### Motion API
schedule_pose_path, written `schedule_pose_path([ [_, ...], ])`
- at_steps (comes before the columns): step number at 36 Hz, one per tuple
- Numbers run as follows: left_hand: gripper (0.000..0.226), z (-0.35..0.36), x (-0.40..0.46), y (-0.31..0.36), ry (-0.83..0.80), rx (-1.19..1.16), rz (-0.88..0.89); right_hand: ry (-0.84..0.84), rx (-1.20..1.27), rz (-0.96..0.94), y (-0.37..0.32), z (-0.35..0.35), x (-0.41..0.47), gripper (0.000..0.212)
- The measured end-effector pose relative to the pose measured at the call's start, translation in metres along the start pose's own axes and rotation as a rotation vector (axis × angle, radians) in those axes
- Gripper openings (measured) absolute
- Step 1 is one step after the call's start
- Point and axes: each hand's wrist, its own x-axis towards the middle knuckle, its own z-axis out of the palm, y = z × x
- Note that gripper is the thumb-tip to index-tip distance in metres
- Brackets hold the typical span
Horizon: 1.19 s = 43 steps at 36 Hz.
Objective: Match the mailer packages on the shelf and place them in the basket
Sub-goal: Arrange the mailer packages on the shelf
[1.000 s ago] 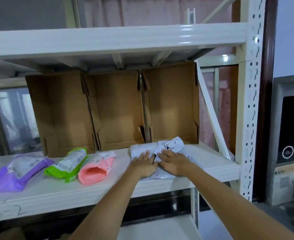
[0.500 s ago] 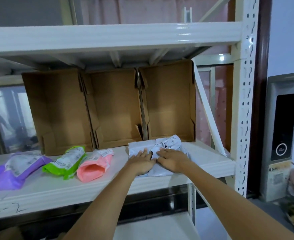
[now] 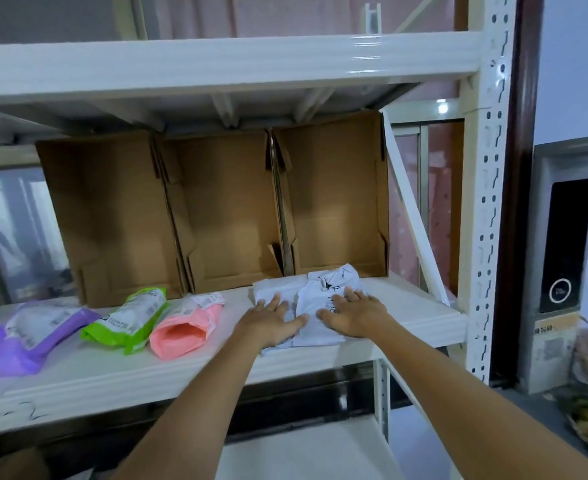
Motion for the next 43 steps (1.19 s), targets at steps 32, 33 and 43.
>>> schedule_pose_path([
  [32,0.08,0.004,0.009,0.044,0.053,0.048,-0.032,0.106,0.042,-0.018,0.045,0.001,0.003,0.068],
  [33,0.079,0.003,0.008,0.045,0.06,0.049,-0.031,0.135,0.032,-0.015,0.045,0.001,0.002,0.064],
  [43,0.06,-0.051,-0.014,0.034,0.281,0.112,-0.061,0.306,-0.05,0.033,0.005,-0.041,-0.008,0.049],
])
